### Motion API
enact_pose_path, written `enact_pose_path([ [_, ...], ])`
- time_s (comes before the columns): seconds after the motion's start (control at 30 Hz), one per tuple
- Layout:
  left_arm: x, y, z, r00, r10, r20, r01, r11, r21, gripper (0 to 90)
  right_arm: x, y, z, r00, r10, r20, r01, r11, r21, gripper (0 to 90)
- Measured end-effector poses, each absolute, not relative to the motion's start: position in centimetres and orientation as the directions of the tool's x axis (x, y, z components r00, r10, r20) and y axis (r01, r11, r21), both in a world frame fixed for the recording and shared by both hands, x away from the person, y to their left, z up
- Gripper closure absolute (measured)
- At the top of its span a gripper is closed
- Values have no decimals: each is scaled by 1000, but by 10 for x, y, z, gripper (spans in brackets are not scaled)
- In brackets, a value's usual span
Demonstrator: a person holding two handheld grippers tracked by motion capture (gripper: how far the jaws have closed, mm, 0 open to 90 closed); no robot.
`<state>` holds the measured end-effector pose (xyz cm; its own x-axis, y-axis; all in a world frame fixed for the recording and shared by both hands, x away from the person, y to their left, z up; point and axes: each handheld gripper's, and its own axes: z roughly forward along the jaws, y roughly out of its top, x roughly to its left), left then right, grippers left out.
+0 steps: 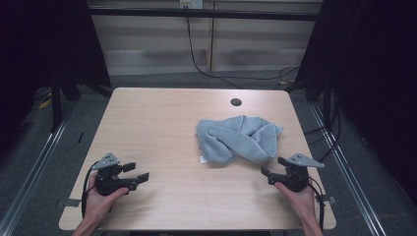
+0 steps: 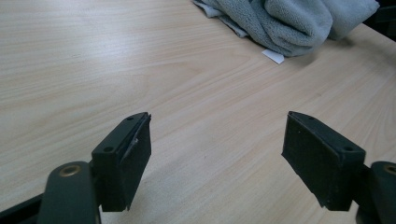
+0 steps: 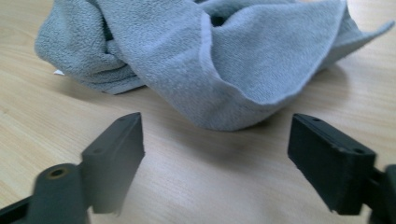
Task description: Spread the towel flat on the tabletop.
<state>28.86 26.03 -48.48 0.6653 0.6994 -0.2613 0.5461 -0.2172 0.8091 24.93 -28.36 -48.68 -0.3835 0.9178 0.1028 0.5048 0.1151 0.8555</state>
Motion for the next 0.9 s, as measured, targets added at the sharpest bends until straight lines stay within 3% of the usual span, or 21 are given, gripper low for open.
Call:
enact_pose_path([
  [0.1,289,260,-485,673,693,-258,537,-219,814,200,248,-284,-484,-400,910,107,492,114,863,273],
  [0.17,289,261,-485,678,691,-250,531,-226,817,193,249,-284,-484,-393,911,125,506,101,857,197],
  [0.23,289,261,-485,676,692,-253,535,-225,814,192,250,-284,-483,-393,909,136,516,95,851,177],
  [0.53,288,259,-485,696,671,-255,535,-248,808,276,263,-277,-463,-493,854,164,533,148,833,305],
  [0.73,292,264,-485,671,687,-280,543,-198,816,290,310,-267,-439,-538,832,135,523,204,828,313],
  [0.9,295,265,-486,665,691,-284,554,-201,808,266,347,-260,-440,-541,828,145,552,220,804,286],
])
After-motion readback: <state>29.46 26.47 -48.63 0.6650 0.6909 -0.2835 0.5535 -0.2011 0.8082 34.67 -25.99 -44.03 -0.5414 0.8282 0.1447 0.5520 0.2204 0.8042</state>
